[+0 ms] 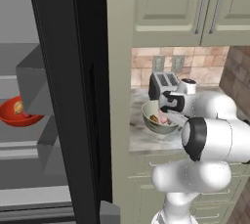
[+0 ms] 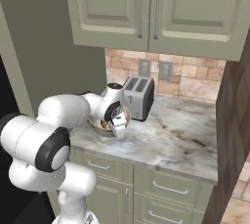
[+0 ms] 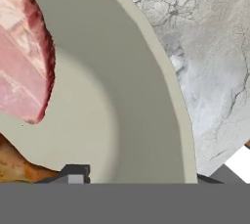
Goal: Place the bowl with the onion and bell pepper on the second highest shelf of the fridge. Place the bowl with the steak and chicken drumstick on the top shelf of the fridge.
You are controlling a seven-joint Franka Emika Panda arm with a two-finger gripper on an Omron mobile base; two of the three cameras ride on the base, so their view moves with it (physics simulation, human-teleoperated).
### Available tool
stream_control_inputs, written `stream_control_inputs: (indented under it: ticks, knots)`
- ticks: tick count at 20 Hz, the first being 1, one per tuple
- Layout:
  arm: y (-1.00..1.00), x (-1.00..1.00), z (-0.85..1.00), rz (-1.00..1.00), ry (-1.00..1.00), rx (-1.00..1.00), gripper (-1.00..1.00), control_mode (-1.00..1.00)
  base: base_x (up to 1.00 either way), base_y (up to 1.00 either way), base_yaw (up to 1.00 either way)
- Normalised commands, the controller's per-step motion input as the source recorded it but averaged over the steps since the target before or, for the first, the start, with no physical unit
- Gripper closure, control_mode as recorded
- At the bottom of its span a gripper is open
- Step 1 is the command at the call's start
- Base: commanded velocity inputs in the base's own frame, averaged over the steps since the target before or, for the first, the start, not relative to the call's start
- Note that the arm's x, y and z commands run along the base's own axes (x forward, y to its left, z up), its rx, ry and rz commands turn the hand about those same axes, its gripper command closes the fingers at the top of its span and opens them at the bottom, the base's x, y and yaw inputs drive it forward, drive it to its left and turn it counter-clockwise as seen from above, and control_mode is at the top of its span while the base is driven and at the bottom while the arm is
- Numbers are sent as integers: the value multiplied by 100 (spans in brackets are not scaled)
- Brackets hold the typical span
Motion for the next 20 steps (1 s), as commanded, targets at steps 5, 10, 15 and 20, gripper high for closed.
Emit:
stream_control_inputs:
  ticks: [5, 10, 15, 20]
  knots:
    - [0, -2, -4, 0, 0, 0, 100, -100, 0, 0, 0]
    - [0, -23, 1, 0, -4, 0, 100, -100, 0, 0, 0]
    - [0, -82, 28, -5, -15, -1, 100, -100, 0, 0, 0]
    - [1, -99, 74, -14, -32, -1, 100, -100, 0, 0, 0]
